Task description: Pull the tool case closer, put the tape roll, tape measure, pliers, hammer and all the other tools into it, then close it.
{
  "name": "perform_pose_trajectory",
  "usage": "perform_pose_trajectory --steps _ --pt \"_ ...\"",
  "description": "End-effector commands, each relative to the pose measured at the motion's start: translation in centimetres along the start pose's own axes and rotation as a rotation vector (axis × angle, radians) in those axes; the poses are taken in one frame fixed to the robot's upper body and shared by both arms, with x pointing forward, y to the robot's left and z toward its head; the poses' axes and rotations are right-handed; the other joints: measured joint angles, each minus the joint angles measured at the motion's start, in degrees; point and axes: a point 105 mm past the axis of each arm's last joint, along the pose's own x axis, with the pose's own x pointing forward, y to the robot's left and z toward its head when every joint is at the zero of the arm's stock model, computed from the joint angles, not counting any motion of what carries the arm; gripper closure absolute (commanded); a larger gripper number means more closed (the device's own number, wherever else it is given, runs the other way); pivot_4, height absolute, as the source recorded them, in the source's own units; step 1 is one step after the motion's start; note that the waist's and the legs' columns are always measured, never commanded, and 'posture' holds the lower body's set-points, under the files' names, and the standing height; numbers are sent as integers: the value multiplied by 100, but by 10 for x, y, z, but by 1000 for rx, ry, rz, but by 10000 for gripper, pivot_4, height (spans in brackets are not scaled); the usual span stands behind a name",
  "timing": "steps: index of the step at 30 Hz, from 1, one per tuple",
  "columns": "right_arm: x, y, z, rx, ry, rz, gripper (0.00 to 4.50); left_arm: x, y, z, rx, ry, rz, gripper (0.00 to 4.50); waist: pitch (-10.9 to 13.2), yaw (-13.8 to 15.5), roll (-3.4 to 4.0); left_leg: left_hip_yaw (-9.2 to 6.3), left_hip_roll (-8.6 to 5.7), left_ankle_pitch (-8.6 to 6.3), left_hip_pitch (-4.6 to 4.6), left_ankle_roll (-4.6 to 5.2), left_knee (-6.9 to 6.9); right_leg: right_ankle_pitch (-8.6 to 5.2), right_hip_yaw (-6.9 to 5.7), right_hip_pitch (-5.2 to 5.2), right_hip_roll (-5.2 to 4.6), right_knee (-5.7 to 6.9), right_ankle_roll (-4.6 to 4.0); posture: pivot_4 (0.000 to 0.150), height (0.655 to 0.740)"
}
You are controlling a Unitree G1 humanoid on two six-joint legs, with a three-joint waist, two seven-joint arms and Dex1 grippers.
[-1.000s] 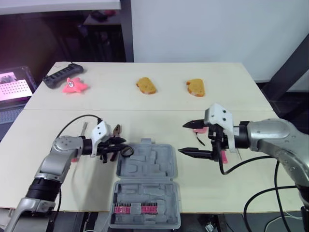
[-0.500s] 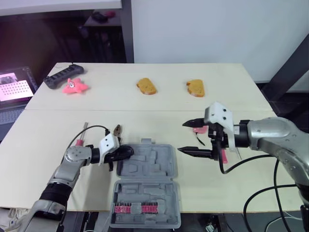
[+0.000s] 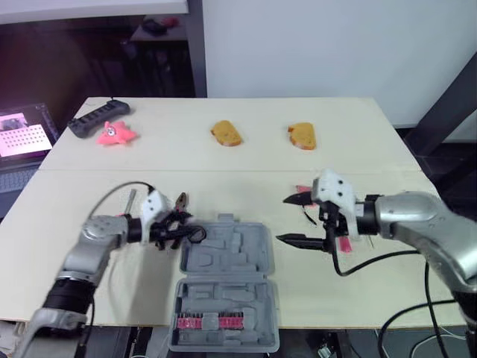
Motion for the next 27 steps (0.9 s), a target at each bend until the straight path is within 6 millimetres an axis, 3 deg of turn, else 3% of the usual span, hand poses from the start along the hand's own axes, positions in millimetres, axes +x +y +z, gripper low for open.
perform_pose_trajectory --steps 1,5,11,15,20,24,27 --pt "-20 -14 -9 -6 -59 -85 0 -40 14 9 32 -9 122 362 0 -5 0 0 0 -1 0 2 -1 0 0 0 0 0 0 1500 7400" --pt "-49 -29 -33 61 -90 -203 0 -89 24 -7 11 48 268 362 1 5 2 1 0 -6 0 11 0 -1 0 -1 0 -1 -1 1500 7400" --pt "-119 -49 -95 225 -79 -463 0 -188 26 -49 -85 155 560 362 2 -1 -1 4 0 -7 3 12 0 -4 0 6 0 -8 -5 1500 7400" --pt "-160 -56 -128 271 -41 -604 0 -230 22 -67 -139 207 669 362 1 -4 -3 10 0 -7 8 12 1 -16 5 12 0 -16 -26 1500 7400" --pt "-187 -55 -157 292 7 -680 0 -262 19 -78 -175 236 753 362 1 -22 0 11 0 -7 9 12 -3 -16 5 16 0 -28 -26 1500 7400" --pt "-186 -56 -157 289 -21 -687 0 -265 19 -77 -172 227 758 362 0 -94 2 12 0 -7 12 12 -6 -15 7 17 0 -27 -25 1500 7400" --pt "-175 -56 -155 262 -18 -660 0 -262 21 -74 -153 238 735 362 0 -141 1 12 1 -7 12 12 -6 -15 7 19 0 -27 -23 1500 7400"
